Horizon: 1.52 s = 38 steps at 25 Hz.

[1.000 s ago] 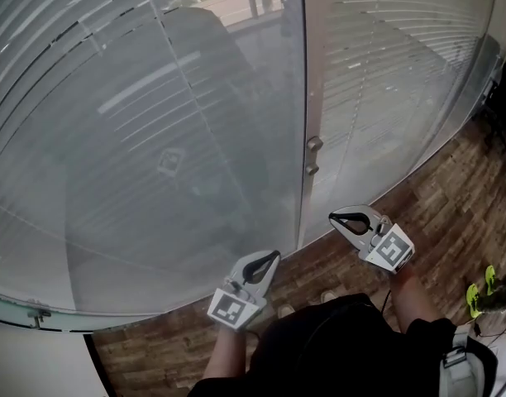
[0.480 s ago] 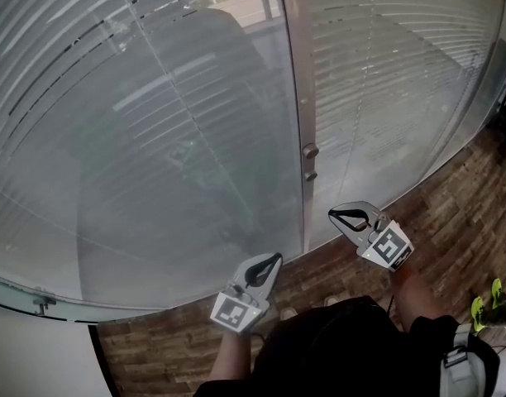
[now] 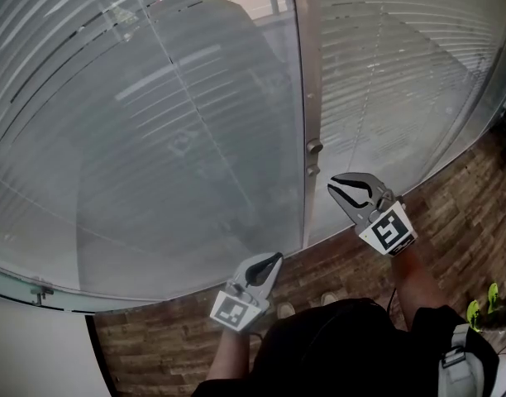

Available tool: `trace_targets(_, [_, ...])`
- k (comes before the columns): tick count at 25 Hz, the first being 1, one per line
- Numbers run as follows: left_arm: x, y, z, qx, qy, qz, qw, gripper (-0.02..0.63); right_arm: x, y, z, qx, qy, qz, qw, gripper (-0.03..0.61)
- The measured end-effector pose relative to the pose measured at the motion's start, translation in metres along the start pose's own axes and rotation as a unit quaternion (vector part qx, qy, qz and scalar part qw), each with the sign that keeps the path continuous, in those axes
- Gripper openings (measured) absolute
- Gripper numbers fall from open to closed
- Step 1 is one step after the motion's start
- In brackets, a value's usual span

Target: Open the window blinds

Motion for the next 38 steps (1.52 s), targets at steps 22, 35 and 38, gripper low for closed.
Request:
trace_targets(22, [0.009,-0.014,-0.004,0.004,-0.008,0.024,0.9997,0.005,0.021,0.049,0.050,-0.085,-0.321,-0.107,0.937,0.202])
trace_targets(35, [0.010,-0.016,-0.006,0.000,-0.009,0.019,0.9998,0.004,0.023,0.053,0.052,-0.096,-0.336,-0.107,0.931,0.130])
trace_targets(38, [0.010,-0.015,-0.006,-0.001,-0.009,0.017,0.9998,0.005,0.022,0.053,0.052,-0.093,-0.327,-0.111,0.934,0.130])
Point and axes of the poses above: the fingertips, and each gripper's own axes: y forward along the fingers, x to its right, z out of its top, the point moved 6 cm from there along -y, backward along the fingers, and after that the axes turned 6 degrees about -z, right-handed, at the moved point
